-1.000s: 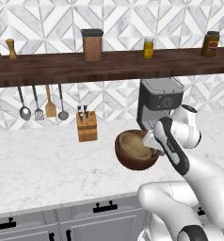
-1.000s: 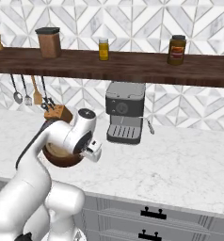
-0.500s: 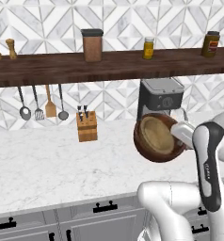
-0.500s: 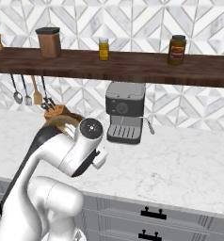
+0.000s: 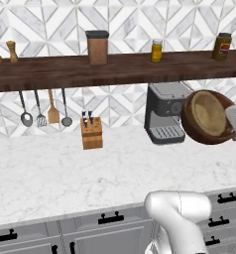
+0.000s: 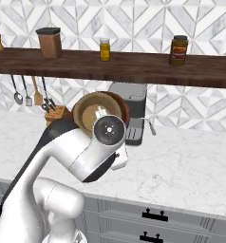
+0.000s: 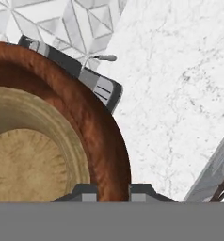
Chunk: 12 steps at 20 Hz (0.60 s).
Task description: Pick up the bowls on the counter and stack them on top of one another in the open cabinet. Place the smaller bowl on top of the larger bowl.
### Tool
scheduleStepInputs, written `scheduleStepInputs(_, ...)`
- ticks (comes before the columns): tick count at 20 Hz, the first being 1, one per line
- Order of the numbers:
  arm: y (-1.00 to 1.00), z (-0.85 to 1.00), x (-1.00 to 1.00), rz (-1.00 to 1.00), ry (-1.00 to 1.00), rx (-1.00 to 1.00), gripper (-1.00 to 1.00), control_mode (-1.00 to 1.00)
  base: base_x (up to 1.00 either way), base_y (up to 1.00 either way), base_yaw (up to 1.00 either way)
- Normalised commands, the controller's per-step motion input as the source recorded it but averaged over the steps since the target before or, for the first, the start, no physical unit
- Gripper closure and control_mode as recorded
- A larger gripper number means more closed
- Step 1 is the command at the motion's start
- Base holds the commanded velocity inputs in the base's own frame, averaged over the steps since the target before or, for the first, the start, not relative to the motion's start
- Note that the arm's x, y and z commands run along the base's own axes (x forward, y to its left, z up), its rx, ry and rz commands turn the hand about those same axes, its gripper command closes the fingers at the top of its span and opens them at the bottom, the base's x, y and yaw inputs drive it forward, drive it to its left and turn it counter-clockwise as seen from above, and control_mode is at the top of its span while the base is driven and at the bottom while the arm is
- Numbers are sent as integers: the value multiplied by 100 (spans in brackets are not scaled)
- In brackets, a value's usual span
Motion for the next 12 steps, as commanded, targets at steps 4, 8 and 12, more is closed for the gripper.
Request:
scheduleStepInputs(4,-89,100,0,-38,-2,28,100,-100,0,0,0)
scheduleStepInputs(8,-55,100,15,-32,-5,26,100,-100,0,0,0)
scheduleStepInputs(12,-4,100,75,-23,-1,20,100,-100,0,0,0)
